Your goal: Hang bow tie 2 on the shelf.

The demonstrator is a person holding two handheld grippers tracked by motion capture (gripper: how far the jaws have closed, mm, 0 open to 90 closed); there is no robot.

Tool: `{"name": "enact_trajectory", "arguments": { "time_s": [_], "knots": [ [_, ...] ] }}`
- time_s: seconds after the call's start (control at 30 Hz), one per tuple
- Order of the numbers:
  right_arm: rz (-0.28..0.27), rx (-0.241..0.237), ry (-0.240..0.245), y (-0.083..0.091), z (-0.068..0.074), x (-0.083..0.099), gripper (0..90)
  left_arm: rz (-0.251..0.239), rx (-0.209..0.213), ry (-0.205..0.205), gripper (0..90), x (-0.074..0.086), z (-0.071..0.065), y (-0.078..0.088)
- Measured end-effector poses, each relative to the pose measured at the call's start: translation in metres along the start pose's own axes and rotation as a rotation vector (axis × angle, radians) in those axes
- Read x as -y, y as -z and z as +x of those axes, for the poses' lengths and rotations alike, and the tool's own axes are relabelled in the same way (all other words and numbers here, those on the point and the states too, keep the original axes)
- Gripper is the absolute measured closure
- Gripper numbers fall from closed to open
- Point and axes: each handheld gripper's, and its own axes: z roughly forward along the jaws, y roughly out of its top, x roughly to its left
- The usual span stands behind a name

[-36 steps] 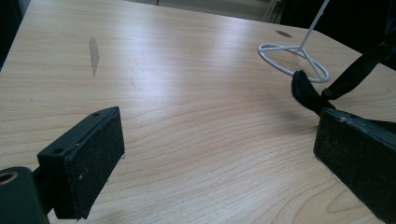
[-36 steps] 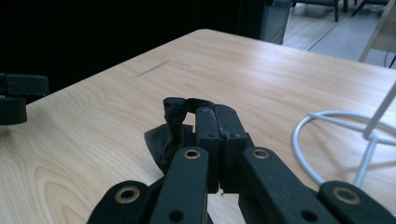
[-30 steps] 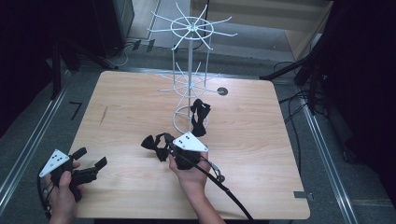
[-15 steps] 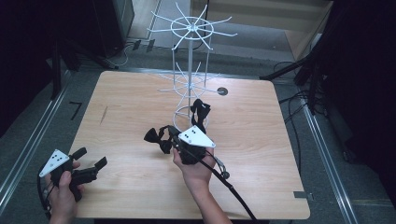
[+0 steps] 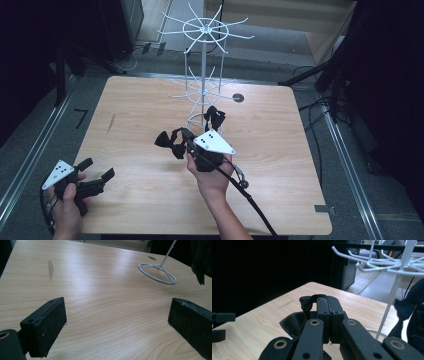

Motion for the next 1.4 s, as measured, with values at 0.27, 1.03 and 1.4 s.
{"name": "enact_trajectory", "arguments": {
  "time_s": [0.27, 1.03, 1.4],
  "knots": [
    [-0.02, 0.007, 0.007, 0.002, -0.002, -0.009, 90.0, -0.003, 0.001, 0.001, 2.8, 0.0, 0.0, 0.0],
    [-0.062, 0.018, 0.02, 0.009, -0.007, -0.032, 90.0, -0.003, 0.002, -0.001, 2.8, 0.0, 0.0, 0.0],
    [-0.081, 0.026, 0.015, 0.009, -0.011, -0.038, 90.0, -0.005, 0.002, 0.001, 2.8, 0.0, 0.0, 0.0]
  ]
}}
